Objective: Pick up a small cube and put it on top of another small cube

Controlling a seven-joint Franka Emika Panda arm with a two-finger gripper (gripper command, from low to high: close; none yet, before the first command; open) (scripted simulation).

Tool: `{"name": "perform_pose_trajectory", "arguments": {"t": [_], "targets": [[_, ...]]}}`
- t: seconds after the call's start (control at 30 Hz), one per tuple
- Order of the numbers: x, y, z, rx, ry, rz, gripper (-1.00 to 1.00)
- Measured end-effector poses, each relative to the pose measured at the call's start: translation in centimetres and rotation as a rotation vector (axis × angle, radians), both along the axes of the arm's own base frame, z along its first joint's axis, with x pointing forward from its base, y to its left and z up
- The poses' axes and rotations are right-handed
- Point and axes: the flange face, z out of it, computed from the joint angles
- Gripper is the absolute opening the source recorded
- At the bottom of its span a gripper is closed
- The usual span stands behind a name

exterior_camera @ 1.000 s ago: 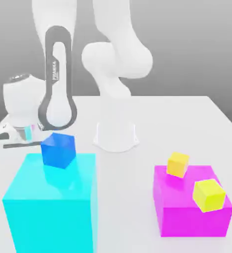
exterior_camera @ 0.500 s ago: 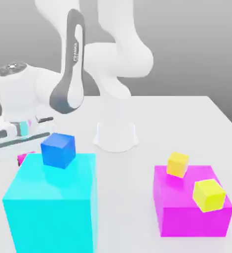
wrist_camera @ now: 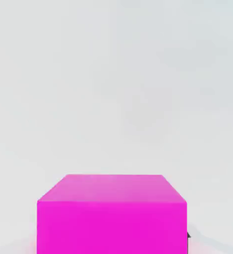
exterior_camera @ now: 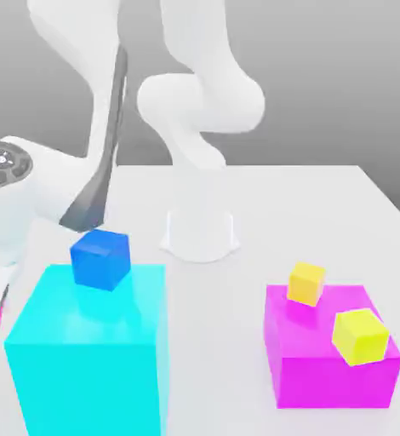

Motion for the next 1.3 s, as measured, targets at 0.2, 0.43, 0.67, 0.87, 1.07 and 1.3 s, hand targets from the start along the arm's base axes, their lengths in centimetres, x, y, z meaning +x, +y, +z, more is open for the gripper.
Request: {"name": "perform_pose_trajectory", "arguments": {"t": [0.2,0.43,0.67,0.87,1.07,1.3], "targets": [[6.0,-0.3,1.7,-0.123,0.104,0.404,-1.00],[13.0,2.7,5.8,-0.274,0.146,0.717,-1.00],[16.9,19.5,9.4,-0.193,-0.014,0.739,-1.00],[15.9,34.4,12.0,-0.089,-0.124,0.747,-1.00],[10.8,42.6,13.1,0.003,-0.202,0.552,-1.00],[4.0,46.6,14.1,0.101,-0.291,0.192,-1.00]]}}
